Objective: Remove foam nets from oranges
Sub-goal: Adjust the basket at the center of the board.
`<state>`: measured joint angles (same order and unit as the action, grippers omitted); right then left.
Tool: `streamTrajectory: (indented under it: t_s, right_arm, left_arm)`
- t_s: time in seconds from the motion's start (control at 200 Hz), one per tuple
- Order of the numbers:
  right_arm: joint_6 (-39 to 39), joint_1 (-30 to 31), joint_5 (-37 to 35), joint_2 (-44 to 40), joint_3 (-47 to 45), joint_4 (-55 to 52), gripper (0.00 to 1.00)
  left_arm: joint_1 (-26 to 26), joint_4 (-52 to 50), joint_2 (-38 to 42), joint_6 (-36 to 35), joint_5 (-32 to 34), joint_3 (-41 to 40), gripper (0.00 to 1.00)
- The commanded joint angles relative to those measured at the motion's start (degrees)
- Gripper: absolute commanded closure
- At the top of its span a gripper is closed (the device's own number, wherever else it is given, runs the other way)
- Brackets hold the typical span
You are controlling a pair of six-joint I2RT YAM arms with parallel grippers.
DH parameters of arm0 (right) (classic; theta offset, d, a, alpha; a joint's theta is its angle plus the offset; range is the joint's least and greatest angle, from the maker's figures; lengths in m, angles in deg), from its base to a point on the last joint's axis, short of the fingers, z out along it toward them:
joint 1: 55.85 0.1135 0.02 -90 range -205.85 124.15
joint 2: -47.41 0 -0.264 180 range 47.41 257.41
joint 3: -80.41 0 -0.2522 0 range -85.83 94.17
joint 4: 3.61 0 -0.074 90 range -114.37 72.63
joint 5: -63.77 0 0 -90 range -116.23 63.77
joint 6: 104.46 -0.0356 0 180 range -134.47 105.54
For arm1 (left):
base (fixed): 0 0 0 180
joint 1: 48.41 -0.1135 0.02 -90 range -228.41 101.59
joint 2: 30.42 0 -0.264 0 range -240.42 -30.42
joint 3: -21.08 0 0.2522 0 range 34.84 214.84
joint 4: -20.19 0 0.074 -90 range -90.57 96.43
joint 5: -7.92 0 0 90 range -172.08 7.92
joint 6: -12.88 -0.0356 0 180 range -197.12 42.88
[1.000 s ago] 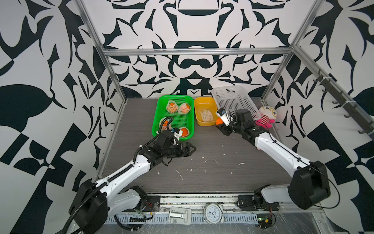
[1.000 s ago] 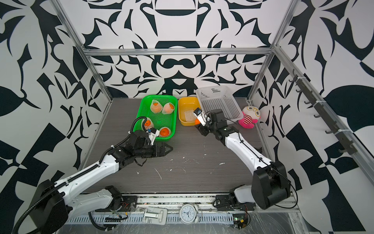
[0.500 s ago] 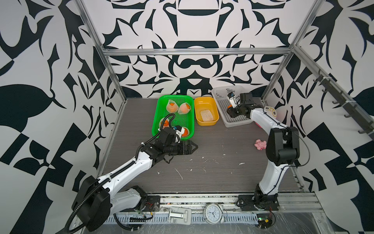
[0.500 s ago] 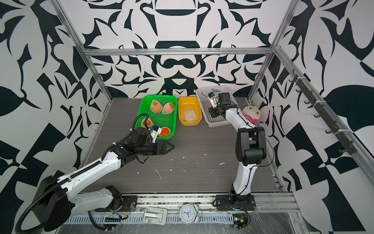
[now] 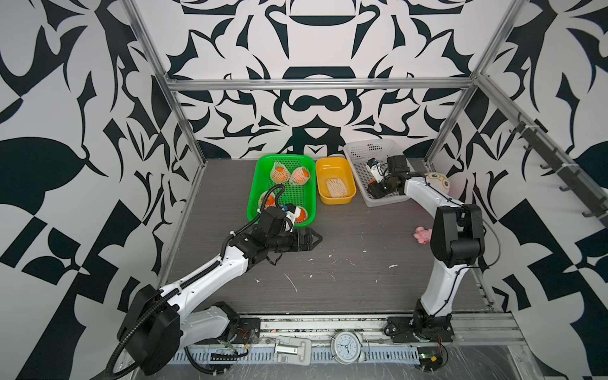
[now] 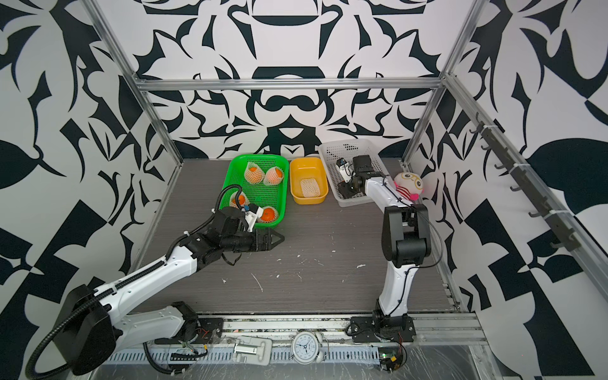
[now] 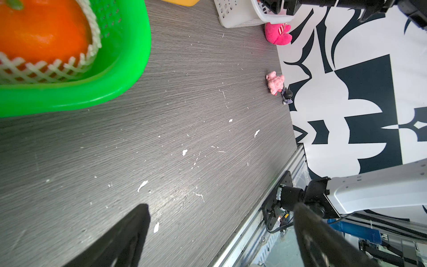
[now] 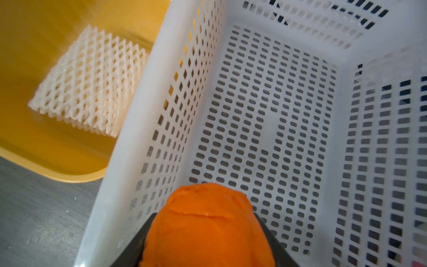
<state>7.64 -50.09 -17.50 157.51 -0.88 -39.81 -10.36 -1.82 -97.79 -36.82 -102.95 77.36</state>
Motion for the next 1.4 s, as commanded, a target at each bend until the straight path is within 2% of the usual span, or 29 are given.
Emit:
streamTrajectory:
  t_s: [0.0,0.87,1.395]
  right_arm:
    - [-0.68,0.40,0.17,-3.86,-1.57,0.66,0.74]
    - [-1.72,3.73,-1.50,-8.92,-6.45,0.20,0.76]
    - [-3.56,6.12,-2.84,-14.47,-14.17,0.73,0.76]
  left_arm:
    - [0.01,1.39,-0.23,0.14,-0.85,-0.90,0.00]
    - [0.01,2.73,2.05,-0.26,-0.88,-2.97,0.01]
    - [-0.07,2.77,3.84,-0.57,-0.69,-3.91,0.00]
